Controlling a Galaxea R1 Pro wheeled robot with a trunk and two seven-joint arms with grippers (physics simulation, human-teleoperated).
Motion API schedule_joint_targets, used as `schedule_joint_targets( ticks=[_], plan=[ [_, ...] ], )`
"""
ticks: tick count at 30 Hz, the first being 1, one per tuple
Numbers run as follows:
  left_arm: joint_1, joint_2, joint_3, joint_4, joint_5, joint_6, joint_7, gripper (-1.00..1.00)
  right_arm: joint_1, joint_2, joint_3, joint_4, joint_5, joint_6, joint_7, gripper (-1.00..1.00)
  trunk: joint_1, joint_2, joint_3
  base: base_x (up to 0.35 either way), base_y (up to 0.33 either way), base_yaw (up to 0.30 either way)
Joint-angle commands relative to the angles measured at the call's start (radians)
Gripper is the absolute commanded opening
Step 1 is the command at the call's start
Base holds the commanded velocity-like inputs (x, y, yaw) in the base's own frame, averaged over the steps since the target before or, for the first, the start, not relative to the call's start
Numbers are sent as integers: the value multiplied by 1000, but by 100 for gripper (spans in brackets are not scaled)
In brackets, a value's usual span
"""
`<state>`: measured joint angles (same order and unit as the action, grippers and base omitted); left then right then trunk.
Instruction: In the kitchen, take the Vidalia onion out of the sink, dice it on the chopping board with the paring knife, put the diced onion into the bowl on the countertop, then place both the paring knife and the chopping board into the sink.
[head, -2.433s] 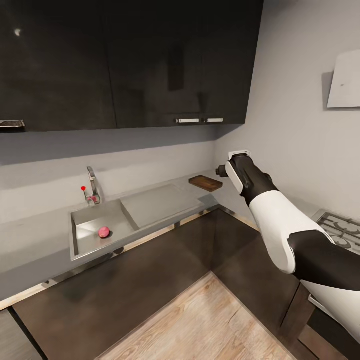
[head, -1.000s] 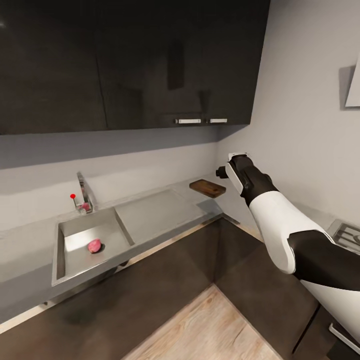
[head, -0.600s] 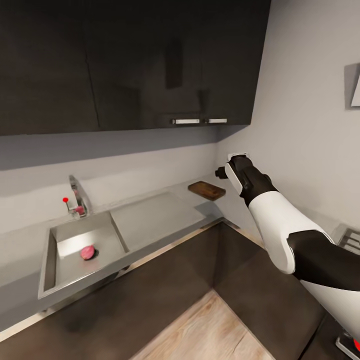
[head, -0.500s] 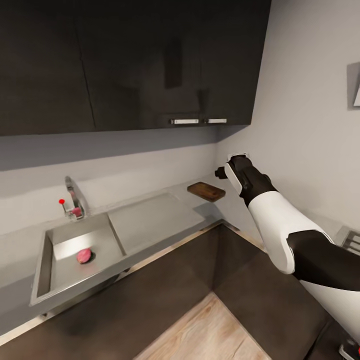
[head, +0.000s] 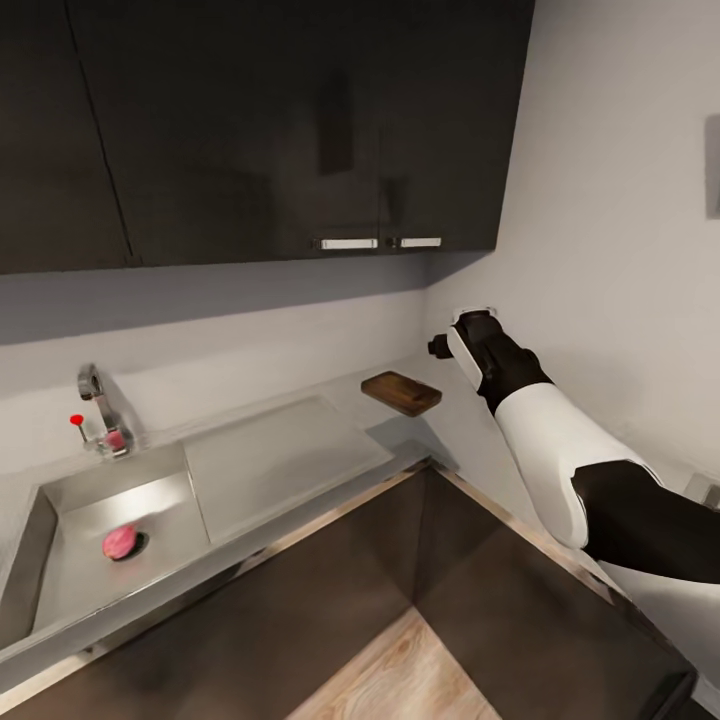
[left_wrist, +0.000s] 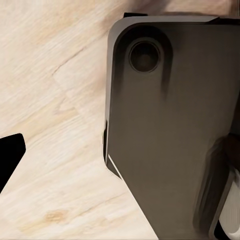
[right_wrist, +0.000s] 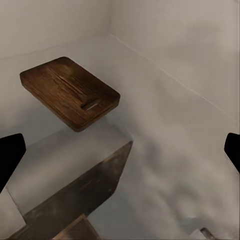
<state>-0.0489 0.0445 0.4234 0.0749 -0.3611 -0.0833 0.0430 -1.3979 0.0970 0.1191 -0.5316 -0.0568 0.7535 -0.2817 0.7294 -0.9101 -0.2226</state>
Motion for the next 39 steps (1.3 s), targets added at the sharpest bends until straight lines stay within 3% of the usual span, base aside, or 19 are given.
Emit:
schedule_joint_targets(
  ticks=[1, 15, 39],
  plan=[
    [-2, 1, 8, 5, -10, -8, 5, 100, 0, -1, 5, 0, -6, 3, -6, 100, 0, -1, -1, 189, -156, 0],
    [-2, 2, 8, 5, -10, -7, 5, 100, 4, -4, 5, 83, -4, -107, -7, 100, 0, -1, -1, 169, -68, 0],
    [-2, 2, 8, 5, -10, -7, 5, 100, 4, -2, 5, 117, -6, -118, -5, 100, 0, -1, -1, 48, 0, 0]
  ],
)
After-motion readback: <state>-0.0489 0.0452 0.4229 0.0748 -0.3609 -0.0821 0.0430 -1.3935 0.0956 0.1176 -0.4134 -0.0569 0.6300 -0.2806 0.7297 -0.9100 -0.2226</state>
